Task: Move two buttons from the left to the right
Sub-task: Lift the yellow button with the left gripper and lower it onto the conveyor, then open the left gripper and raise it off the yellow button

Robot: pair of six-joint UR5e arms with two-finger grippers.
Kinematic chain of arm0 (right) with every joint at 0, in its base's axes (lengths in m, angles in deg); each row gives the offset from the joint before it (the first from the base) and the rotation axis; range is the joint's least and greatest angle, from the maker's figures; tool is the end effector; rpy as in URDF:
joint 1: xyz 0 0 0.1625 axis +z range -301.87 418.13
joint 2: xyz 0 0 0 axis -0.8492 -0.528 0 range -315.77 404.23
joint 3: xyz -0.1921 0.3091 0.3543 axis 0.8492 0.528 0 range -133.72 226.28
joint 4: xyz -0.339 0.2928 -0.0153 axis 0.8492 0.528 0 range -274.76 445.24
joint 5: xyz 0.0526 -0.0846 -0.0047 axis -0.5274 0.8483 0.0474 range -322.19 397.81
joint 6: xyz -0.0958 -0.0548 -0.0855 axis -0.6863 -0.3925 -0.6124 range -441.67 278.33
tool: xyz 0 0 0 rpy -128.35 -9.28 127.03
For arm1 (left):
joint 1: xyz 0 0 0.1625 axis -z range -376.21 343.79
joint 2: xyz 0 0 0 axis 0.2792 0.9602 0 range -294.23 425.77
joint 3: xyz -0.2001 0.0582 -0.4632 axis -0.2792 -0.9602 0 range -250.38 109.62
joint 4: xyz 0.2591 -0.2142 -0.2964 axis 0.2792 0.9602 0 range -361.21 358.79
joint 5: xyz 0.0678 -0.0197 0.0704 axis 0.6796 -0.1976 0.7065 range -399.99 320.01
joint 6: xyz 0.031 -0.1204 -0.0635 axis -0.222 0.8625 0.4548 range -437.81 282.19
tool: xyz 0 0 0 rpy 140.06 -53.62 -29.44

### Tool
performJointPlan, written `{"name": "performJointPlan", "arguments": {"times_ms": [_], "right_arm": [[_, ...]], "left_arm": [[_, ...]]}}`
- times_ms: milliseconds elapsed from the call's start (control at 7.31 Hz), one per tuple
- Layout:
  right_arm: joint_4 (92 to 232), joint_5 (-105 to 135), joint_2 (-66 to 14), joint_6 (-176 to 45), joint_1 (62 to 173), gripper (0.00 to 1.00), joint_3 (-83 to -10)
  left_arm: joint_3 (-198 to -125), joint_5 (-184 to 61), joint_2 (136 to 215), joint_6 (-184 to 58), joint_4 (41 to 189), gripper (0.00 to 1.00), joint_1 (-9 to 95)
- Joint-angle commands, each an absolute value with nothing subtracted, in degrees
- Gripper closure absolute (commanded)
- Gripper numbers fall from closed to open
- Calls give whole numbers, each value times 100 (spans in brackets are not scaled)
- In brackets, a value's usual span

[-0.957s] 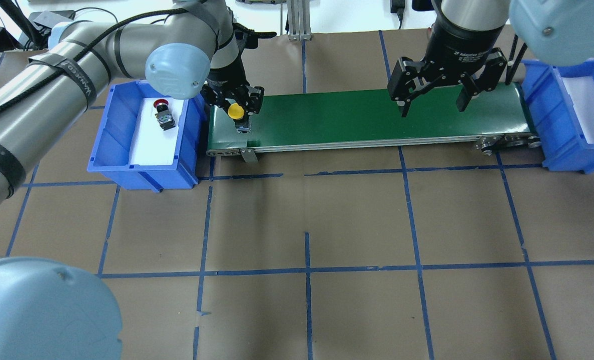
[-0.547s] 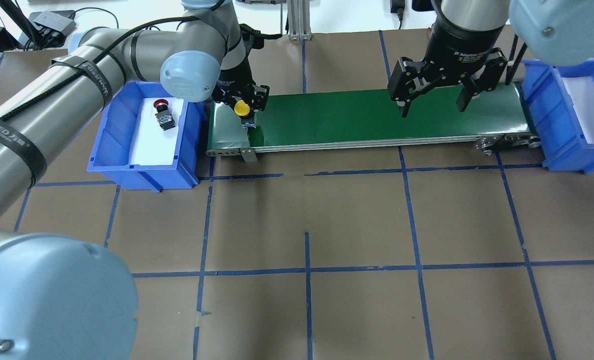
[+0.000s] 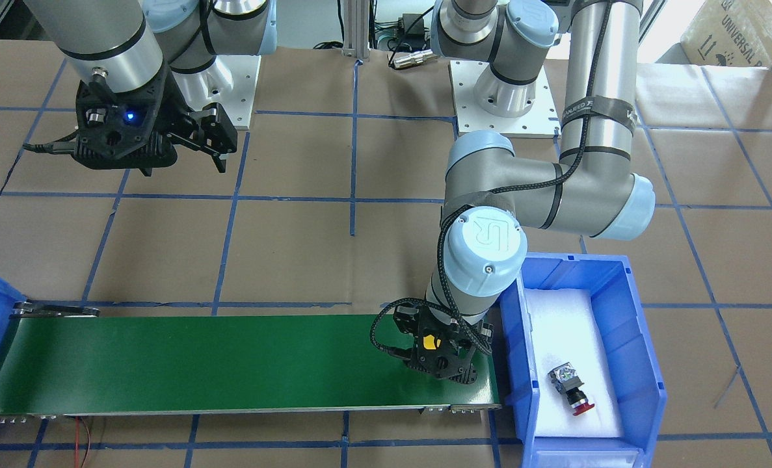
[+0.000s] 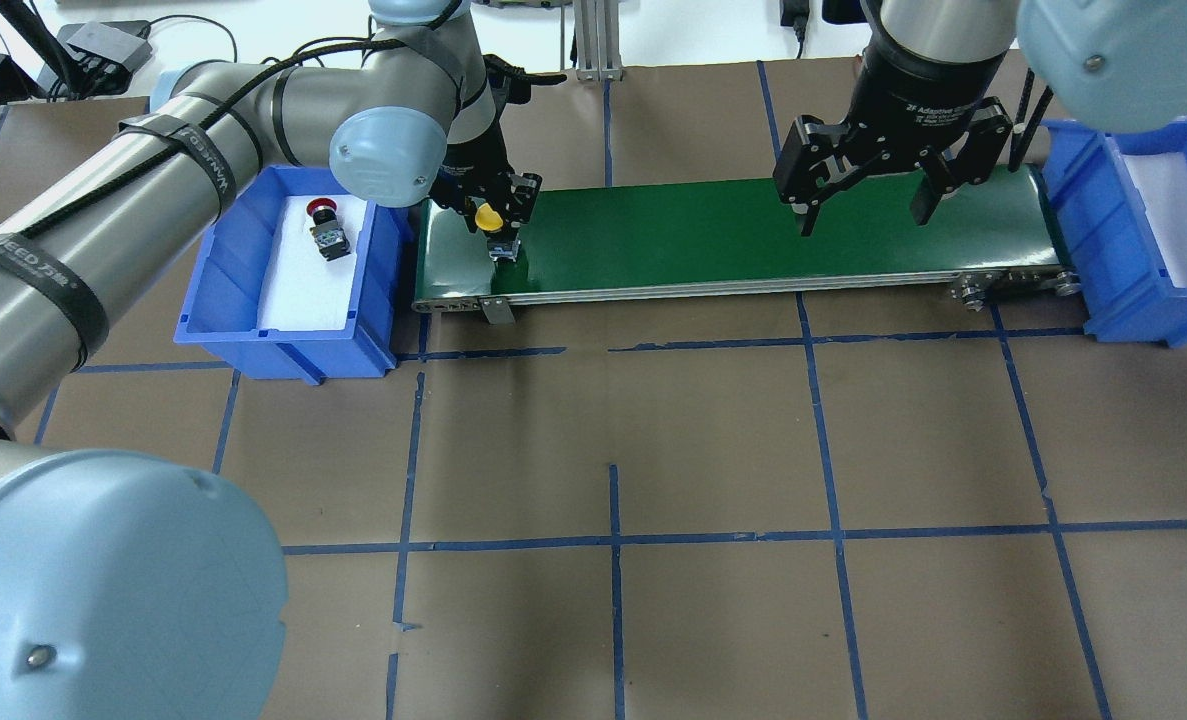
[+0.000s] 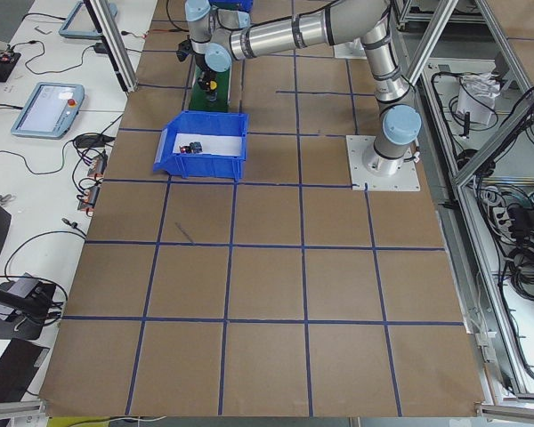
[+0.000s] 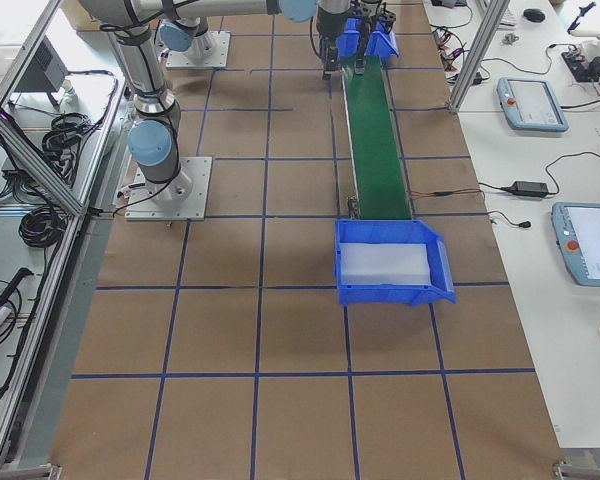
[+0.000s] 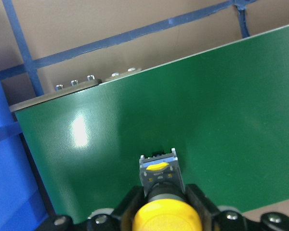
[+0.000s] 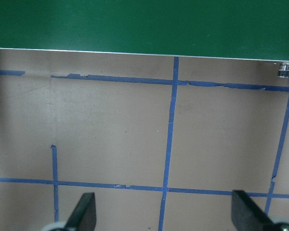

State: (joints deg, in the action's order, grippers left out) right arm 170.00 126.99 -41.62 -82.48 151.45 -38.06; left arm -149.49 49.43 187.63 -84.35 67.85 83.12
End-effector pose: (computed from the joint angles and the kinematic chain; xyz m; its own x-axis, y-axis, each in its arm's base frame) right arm 0.1672 -0.5462 0.5346 -0.9974 -0.0711 -0.0151 -0.0720 0.9953 0.0647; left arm -0.2574 -0.7353 0.3011 -0.9618 0.2736 0.0102 0.2736 0.9619 -0.0008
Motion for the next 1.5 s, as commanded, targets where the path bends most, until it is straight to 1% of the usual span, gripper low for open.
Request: {"name": "performJointPlan", "arguments": {"times_ms": [0, 410, 821, 1094, 1368], "right_arm": [[16988, 12702, -4173, -8246, 15147, 0, -3810], [16979, 12702, -4146, -8246, 15138, 0, -3810], [16970, 12702, -4155, -8237, 15138, 0, -3810], [16970, 12693, -4146, -8237, 15138, 0, -3810], [16970, 12693, -4155, -8237, 15138, 0, -3810]], "left_arm": [[-14940, 4931, 18655, -8431, 6822, 0, 8310], [-14940, 4887, 18041, -8466, 7339, 0, 8144], [-14966, 4904, 17399, -8493, 8400, 0, 7678], [-15071, 4922, 17204, -8746, 8493, 0, 7310], [-15072, 4896, 17334, -9812, 8493, 0, 6880]]}}
